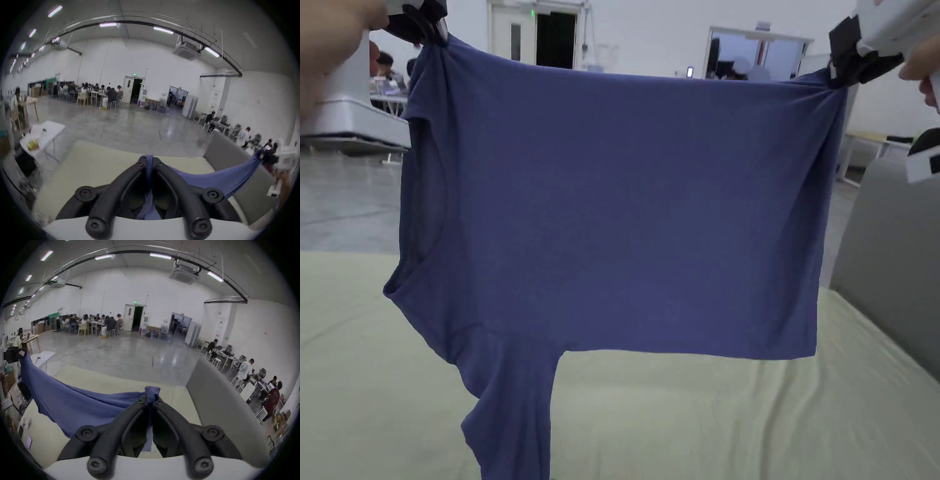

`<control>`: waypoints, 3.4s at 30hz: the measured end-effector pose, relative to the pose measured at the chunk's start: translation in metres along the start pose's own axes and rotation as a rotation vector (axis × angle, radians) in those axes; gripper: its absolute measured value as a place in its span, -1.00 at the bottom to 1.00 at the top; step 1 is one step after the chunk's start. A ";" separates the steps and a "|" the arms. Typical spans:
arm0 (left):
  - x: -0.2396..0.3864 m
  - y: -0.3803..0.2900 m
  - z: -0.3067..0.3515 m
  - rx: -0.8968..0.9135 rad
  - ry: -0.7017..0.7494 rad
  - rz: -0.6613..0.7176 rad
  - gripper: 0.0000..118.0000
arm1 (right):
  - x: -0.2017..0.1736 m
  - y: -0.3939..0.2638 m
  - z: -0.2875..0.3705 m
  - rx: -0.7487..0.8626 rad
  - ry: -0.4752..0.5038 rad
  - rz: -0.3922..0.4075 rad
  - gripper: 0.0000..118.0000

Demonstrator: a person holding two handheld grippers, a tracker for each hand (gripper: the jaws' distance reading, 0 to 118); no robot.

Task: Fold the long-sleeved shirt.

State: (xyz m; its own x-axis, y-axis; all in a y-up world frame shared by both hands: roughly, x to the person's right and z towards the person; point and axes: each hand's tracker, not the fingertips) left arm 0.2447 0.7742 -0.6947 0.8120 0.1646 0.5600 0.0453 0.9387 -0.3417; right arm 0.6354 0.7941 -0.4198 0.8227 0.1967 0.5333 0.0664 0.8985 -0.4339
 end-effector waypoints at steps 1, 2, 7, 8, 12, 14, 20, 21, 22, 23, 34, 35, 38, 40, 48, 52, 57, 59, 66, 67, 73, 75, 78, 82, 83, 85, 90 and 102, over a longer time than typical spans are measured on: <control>0.006 0.018 -0.006 -0.005 0.054 -0.060 -0.96 | 0.002 0.015 -0.002 0.012 0.001 -0.007 -0.91; 0.012 0.034 -0.010 0.010 0.092 -0.087 -0.96 | 0.008 0.027 -0.005 0.025 -0.016 -0.053 -0.91; 0.035 0.090 -0.008 0.108 0.074 -0.029 -0.96 | 0.013 0.082 -0.006 0.108 -0.057 -0.069 -0.91; 0.040 0.101 -0.010 0.122 0.071 -0.035 -0.96 | 0.014 0.091 -0.004 0.120 -0.062 -0.070 -0.91; 0.051 0.133 -0.011 0.167 0.087 -0.036 -0.96 | 0.016 0.118 0.001 0.174 -0.086 -0.059 -0.91; 0.051 0.142 -0.009 0.203 0.069 0.000 -0.96 | 0.019 0.125 0.005 0.198 -0.099 -0.062 -0.91; 0.046 0.123 -0.019 0.180 0.057 -0.024 -0.96 | 0.017 0.107 -0.012 0.206 -0.087 -0.076 -0.91; 0.043 0.113 -0.027 0.145 0.050 -0.014 -0.96 | 0.016 0.097 -0.022 0.194 -0.066 -0.080 -0.91; 0.040 0.101 -0.036 0.117 0.040 -0.003 -0.96 | 0.014 0.088 -0.038 0.158 -0.058 -0.087 -0.91; 0.034 0.088 -0.049 0.087 0.034 -0.003 -0.96 | 0.012 0.073 -0.051 0.143 -0.046 -0.088 -0.91; 0.003 -0.150 -0.110 -0.302 -0.047 -0.142 -0.96 | -0.017 -0.154 -0.142 -0.156 0.044 -0.075 -0.91; 0.002 -0.175 -0.107 -0.341 -0.061 -0.195 -0.96 | -0.019 -0.178 -0.139 -0.187 0.091 -0.101 -0.91; -0.008 -0.236 -0.091 -0.382 -0.123 -0.179 -0.96 | -0.027 -0.246 -0.127 -0.268 0.168 -0.095 -0.91; -0.016 -0.278 -0.076 -0.433 -0.145 -0.160 -0.96 | -0.033 -0.290 -0.117 -0.300 0.171 -0.070 -0.91; -0.049 -0.417 0.027 -0.552 -0.189 0.016 -0.96 | -0.028 -0.456 -0.058 -0.484 0.220 -0.168 -0.91; -0.054 -0.457 0.089 -0.598 -0.258 0.010 -0.96 | -0.019 -0.519 -0.013 -0.514 0.247 -0.185 -0.91; -0.071 -0.510 0.164 -0.684 -0.287 0.049 -0.96 | -0.012 -0.583 0.067 -0.521 0.249 -0.210 -0.91; -0.076 -0.524 0.190 -0.701 -0.300 0.071 -0.96 | -0.011 -0.601 0.093 -0.531 0.253 -0.208 -0.91; -0.088 -0.579 0.274 -0.759 -0.266 0.106 -0.96 | -0.020 -0.668 0.174 -0.642 0.274 -0.214 -0.91; -0.086 -0.587 0.283 -0.768 -0.258 0.101 -0.96 | -0.021 -0.676 0.181 -0.660 0.275 -0.216 -0.91; -0.081 -0.630 0.310 -0.847 -0.252 0.113 -0.96 | -0.028 -0.707 0.188 -0.802 0.225 -0.189 -0.91; -0.084 -0.644 0.301 -0.890 -0.232 0.137 -0.96 | -0.030 -0.715 0.178 -0.858 0.231 -0.186 -0.91; -0.091 -0.659 0.287 -0.949 -0.191 0.167 -0.96 | -0.035 -0.719 0.161 -0.926 0.222 -0.180 -0.91; -0.093 -0.675 0.273 -1.002 -0.138 0.168 -0.96 | -0.041 -0.729 0.144 -0.993 0.217 -0.161 -0.91; -0.092 -0.678 0.272 -1.017 -0.132 0.170 -0.96 | -0.044 -0.733 0.141 -1.007 0.216 -0.154 -0.91; -0.092 -0.686 0.268 -1.037 -0.128 0.171 -0.96 | -0.048 -0.738 0.137 -1.012 0.211 -0.136 -0.91; -0.089 -0.706 0.257 -1.088 -0.095 0.168 -0.96 | -0.045 -0.738 0.130 -1.036 0.221 -0.138 -0.67; -0.061 -0.612 0.272 -0.770 -0.184 0.283 1.00 | -0.059 -0.618 0.183 -0.620 0.220 -0.234 1.00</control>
State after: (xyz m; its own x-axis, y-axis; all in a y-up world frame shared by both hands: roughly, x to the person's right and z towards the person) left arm 0.0093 0.2724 -0.3144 0.7479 0.4720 0.4669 0.2925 0.3971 -0.8699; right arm 0.4430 0.2992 -0.0504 0.8381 -0.1177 0.5327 0.5125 0.5047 -0.6947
